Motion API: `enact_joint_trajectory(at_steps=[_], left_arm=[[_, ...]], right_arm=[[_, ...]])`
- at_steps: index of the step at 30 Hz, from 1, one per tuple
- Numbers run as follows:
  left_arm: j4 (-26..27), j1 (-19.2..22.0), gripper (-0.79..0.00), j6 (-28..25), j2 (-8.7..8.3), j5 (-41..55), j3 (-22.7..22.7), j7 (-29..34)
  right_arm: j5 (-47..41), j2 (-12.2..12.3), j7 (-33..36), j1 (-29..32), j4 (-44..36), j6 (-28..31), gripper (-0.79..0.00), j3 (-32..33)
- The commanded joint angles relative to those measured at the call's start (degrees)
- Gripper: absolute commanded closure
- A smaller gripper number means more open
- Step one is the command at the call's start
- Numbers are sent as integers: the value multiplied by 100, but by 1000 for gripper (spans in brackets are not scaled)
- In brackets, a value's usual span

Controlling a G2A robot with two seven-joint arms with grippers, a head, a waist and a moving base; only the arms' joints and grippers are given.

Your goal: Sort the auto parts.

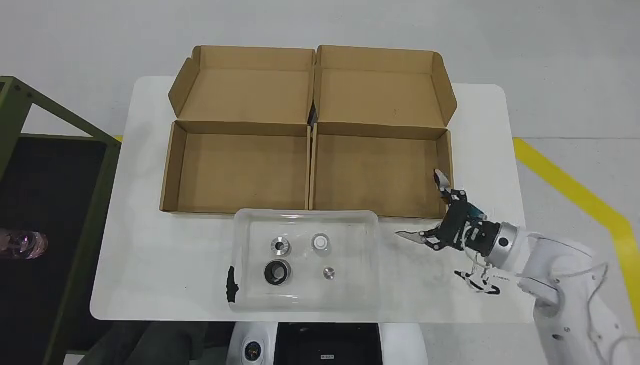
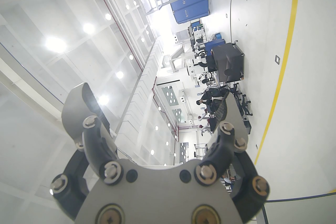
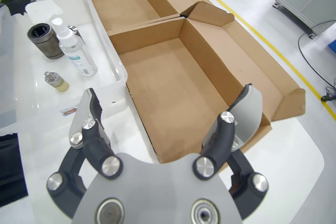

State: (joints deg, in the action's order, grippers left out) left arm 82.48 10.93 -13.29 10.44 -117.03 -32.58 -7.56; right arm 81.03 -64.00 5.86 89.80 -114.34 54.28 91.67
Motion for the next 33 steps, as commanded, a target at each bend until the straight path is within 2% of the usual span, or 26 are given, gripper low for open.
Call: enact_joint_trajectory(at_steps=[1, 18, 33], left_arm=[[0, 0, -785, 0, 0, 0, 0, 0], [0, 0, -785, 0, 0, 0, 0, 0], [0, 0, -785, 0, 0, 0, 0, 0]], right_arm=[[-44, -2, 154, -100, -40, 32, -785, -233], [-101, -67, 1413, -896, -184, 53, -785, -2147], [-12, -139, 1750, -1440, 108, -98, -785, -3177]])
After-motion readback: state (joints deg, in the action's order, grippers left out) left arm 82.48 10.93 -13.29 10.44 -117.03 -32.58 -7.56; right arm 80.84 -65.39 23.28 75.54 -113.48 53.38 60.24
